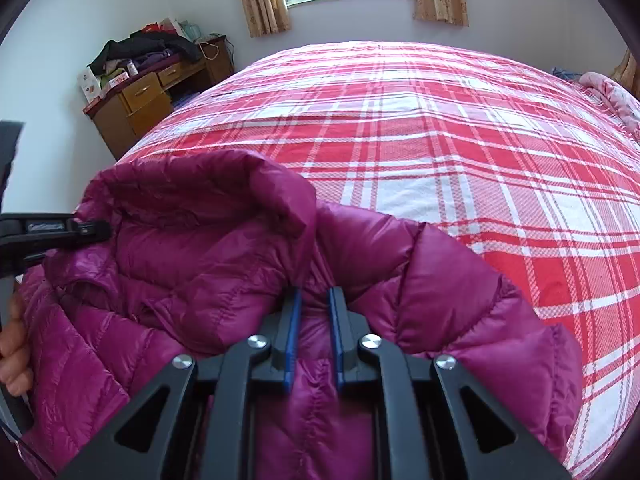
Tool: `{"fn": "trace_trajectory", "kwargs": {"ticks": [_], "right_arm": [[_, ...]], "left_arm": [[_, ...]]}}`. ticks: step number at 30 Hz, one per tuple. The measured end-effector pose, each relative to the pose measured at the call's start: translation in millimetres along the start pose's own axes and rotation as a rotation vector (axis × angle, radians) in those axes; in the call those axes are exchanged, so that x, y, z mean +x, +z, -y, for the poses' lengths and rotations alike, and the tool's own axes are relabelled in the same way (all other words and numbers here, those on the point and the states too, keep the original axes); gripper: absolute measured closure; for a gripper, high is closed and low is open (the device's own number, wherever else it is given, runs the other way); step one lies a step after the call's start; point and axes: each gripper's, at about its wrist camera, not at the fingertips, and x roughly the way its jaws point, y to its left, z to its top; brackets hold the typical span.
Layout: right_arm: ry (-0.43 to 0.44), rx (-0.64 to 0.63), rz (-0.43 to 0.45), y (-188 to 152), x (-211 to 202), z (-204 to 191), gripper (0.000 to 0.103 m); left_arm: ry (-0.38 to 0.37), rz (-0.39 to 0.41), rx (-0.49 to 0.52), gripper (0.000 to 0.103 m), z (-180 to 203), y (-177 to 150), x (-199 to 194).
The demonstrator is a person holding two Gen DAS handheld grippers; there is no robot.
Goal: Fold large clothes
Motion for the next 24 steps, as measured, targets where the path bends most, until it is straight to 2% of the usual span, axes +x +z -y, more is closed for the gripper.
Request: {"fn": "trace_trajectory", "kwargs": {"ticks": [2, 5, 6, 8, 11, 14, 16, 18, 21, 24], "right_arm": [[0.005, 0.004, 0.000, 0, 0, 1, 0.088], [0.000, -0.001, 0.000, 0, 0, 0, 0.088], [-0.008, -0.006, 0.000, 0, 0, -1, 0.088], [-0.027, -0.014, -0.003, -1, -1, -3, 0.088], [-0.052, -0.028, -0.015, -2, -14, -9, 0.081], [0.001, 0.006, 0.121, 12, -50, -12, 0.081], [-0.026, -0.015, 0.182, 42, -61, -23, 0.081], [-0.045, -0.009, 0.136, 74, -45, -32, 0.081], [0.047, 0.130, -0.023, 103, 4, -24, 0.081], [0.112, 0.259, -0.167, 82, 31, -16, 0.080]], "left_arm": [[0.020, 0.022, -0.024, 0.095, -10, -11, -6], [0.025, -0.005, -0.057, 0.091, -22, -26, 23], [0.031, 0.056, -0.041, 0.091, -20, -28, 22], [0.068, 0.083, -0.014, 0.091, -13, -31, 21], [0.025, 0.091, -0.063, 0.091, -21, -30, 21], [-0.026, 0.099, -0.107, 0.091, -28, -31, 20], [-0.030, 0.104, -0.113, 0.091, -30, -32, 20], [-0.029, 0.106, -0.110, 0.091, -30, -34, 18], [-0.038, 0.106, -0.117, 0.091, -31, -35, 17], [-0.055, 0.106, -0.129, 0.091, -33, -36, 17]]}}
